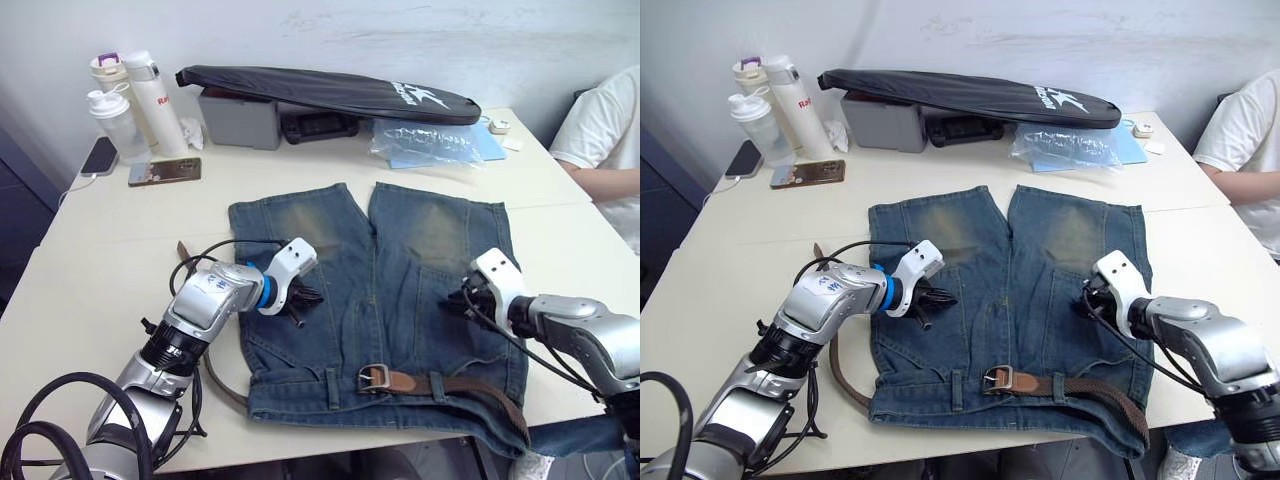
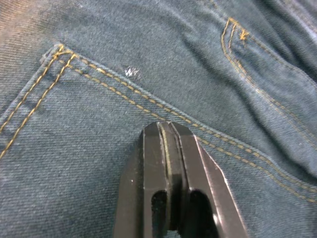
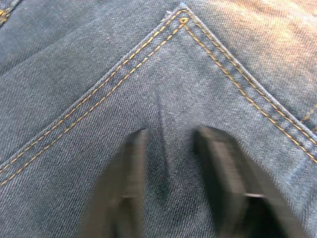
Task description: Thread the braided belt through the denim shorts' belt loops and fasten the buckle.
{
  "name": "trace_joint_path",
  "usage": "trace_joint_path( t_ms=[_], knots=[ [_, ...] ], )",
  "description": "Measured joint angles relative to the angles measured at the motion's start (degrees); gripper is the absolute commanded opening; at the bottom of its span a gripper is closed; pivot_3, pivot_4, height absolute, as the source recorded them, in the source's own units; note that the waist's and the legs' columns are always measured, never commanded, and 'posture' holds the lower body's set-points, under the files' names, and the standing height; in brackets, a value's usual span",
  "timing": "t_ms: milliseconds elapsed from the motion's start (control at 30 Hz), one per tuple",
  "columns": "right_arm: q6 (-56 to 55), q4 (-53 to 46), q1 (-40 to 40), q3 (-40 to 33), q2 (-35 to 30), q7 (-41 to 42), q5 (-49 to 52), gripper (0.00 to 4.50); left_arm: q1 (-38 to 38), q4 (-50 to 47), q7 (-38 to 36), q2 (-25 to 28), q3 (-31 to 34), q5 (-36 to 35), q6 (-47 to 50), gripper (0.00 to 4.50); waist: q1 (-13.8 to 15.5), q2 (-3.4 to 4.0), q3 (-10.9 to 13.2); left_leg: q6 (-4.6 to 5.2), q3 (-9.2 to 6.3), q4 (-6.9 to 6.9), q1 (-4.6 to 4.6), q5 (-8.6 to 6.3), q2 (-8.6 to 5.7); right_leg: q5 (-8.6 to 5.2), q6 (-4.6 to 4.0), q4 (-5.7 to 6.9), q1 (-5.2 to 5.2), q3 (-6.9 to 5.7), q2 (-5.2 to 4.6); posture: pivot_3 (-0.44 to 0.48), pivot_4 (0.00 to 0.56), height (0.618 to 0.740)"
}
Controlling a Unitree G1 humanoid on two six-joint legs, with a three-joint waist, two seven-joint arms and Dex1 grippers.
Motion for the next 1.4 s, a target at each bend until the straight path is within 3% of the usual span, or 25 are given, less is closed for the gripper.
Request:
trace_joint_path(
  t_ms=[200, 533, 767, 967, 1167, 1233, 1267, 1400],
  knots=[
    [-2.72, 7.86, -9.51, 4.30, 7.34, 1.72, -6.49, 0.05, -3.68, 10.61, 1.05, 0.61, 2.81, 2.57, -6.97, 0.00, -1.52, 0.04, 0.05, 0.04, 0.07, -0.09, 0.01, 0.17, 0.02, 0.11, -0.19, 0.05, -0.10, -0.06, 0.01, 0.000, 0.150, 0.740],
    [-12.38, 26.53, -23.85, 8.50, 18.04, 5.52, -15.72, 0.05, -10.12, 27.23, 3.12, 2.39, 7.01, 8.49, -18.85, 0.00, -1.57, 0.14, 0.08, -0.18, 0.81, -0.15, -0.10, 0.50, 0.03, 0.13, -0.14, 0.90, -1.10, 0.11, 0.05, 0.000, 0.150, 0.740],
    [-24.21, 46.48, -33.61, 8.18, 24.91, 6.18, -21.00, 0.05, -15.03, 40.44, 4.42, 2.10, 8.99, 12.04, -27.45, 0.00, -1.76, 0.16, 0.09, -0.17, 0.95, -0.12, -0.08, 0.50, 0.03, 0.16, -0.09, 1.07, -1.20, 0.07, 0.02, 0.000, 0.150, 0.740],
    [-34.01, 57.92, -37.40, 6.97, 27.14, 6.73, -23.71, 0.05, -16.35, 44.79, 5.00, 0.64, 10.86, 13.18, -30.41, 0.00, -1.77, 0.16, 0.09, -0.18, 0.98, -0.08, -0.07, 0.50, 0.03, 0.16, -0.09, 1.45, -1.28, 0.06, -0.02, 0.000, 0.150, 0.740],
    [-34.74, 57.26, -36.81, 5.15, 27.05, 9.39, -24.28, 0.05, -15.28, 43.03, 1.83, 0.47, 12.24, 12.87, -29.90, 0.00, -1.74, 0.18, 0.10, -0.18, 0.96, -0.14, -0.11, 0.50, 0.02, 0.16, -0.08, 1.50, -1.29, 0.03, 0.00, 0.000, 0.150, 0.740],
    [-33.19, 53.61, -35.22, 4.05, 26.48, 11.45, -23.44, 0.67, -13.82, 40.50, -0.35, 0.68, 12.69, 12.15, -29.25, 0.00, -1.70, 0.26, 0.15, -0.19, 0.96, -0.14, -0.15, 0.50, 0.02, 0.16, -0.08, 1.49, -1.35, 0.01, 0.00, 0.000, 0.150, 0.740],
    [-31.45, 50.27, -34.02, 3.68, 25.50, 13.28, -22.42, 0.90, -12.65, 38.27, -1.65, 0.94, 13.19, 11.40, -28.28, 0.67, -1.64, 0.33, 0.20, -0.21, 0.97, -0.16, -0.23, 0.50, 0.02, 0.16, -0.07, 1.52, -1.47, 0.00, -0.01, 0.000, 0.150, 0.740],
    [-24.15, 36.67, -29.59, 0.83, 22.58, 17.14, -18.12, 2.63, -8.63, 28.50, -5.30, 4.39, 14.93, 8.85, -23.30, 2.16, -1.65, 0.41, 0.28, -0.26, 0.99, -0.20, -0.51, 0.53, 0.07, 0.16, -0.08, 1.60, -1.88, -0.02, 0.00, 0.000, 0.150, 0.740]
  ],
)
